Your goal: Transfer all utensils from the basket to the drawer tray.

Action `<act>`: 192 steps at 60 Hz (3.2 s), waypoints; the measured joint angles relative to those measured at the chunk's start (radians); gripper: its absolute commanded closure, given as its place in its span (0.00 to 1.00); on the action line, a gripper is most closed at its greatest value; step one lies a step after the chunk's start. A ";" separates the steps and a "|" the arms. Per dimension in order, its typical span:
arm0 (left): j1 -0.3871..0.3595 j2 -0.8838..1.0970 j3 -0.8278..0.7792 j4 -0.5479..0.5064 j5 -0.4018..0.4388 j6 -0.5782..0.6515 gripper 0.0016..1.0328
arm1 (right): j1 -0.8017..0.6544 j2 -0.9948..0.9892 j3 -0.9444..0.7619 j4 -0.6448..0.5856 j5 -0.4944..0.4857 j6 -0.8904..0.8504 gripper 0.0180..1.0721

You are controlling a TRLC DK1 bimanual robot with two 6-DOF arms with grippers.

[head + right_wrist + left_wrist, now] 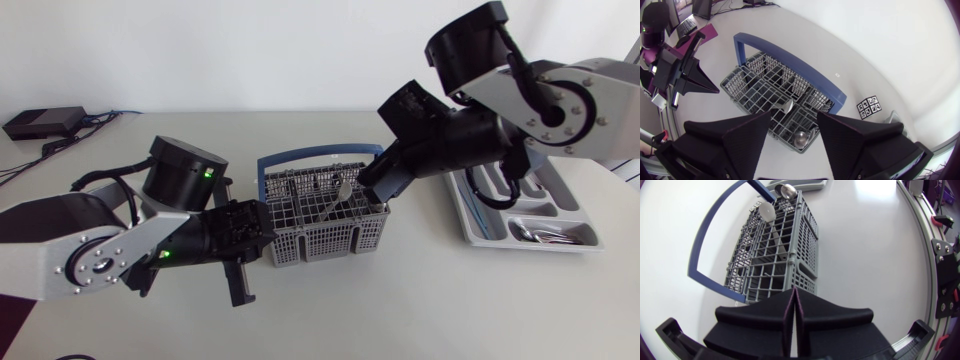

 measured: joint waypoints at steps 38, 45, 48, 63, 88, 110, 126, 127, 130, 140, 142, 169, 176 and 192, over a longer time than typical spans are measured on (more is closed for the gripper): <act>-0.012 0.073 0.000 0.155 0.000 -0.078 0.97 | 0.062 0.220 0.100 -0.031 0.103 0.087 0.56; -0.012 0.075 0.000 0.158 0.000 -0.078 0.97 | 0.065 0.253 0.112 -0.031 0.103 0.090 0.57; -0.012 0.075 0.000 0.160 0.000 -0.078 0.97 | 0.068 0.264 0.112 -0.031 0.109 0.090 0.65; -0.014 0.089 0.001 0.179 0.000 -0.078 0.97 | 0.072 0.289 0.112 -0.008 0.114 0.091 0.82; -0.019 0.127 0.024 0.192 -0.019 -0.082 0.97 | 0.082 0.293 0.112 0.034 0.163 0.090 0.94; -0.019 0.161 0.051 0.198 -0.035 -0.101 0.97 | 0.107 0.246 0.087 0.064 0.221 0.086 0.94; -0.020 0.200 0.082 0.202 -0.053 -0.105 0.97 | 0.089 0.208 0.056 0.071 0.214 0.087 0.94; -0.020 0.202 0.083 0.203 -0.053 -0.108 0.97 | 0.085 0.204 0.055 0.070 0.213 0.087 0.94; -0.021 0.206 0.087 0.204 -0.053 -0.108 0.97 | 0.080 0.194 0.053 0.069 0.214 0.086 0.94; -0.026 0.212 0.092 0.206 -0.060 -0.109 0.97 | 0.078 0.164 0.041 0.070 0.219 0.086 0.94; -0.028 0.214 0.092 0.206 -0.063 -0.109 0.97 | 0.078 0.161 0.039 0.071 0.223 0.085 0.94; -0.034 0.218 0.095 0.209 -0.064 -0.127 0.95 | 0.166 0.057 -0.098 0.206 0.379 -0.074 0.94; -0.036 0.219 0.095 0.209 -0.066 -0.127 0.94 | 0.173 0.003 -0.098 0.213 0.385 -0.111 0.94; -0.040 0.219 0.096 0.209 -0.068 -0.127 0.88 | 0.190 -0.077 -0.123 0.240 0.385 -0.181 0.94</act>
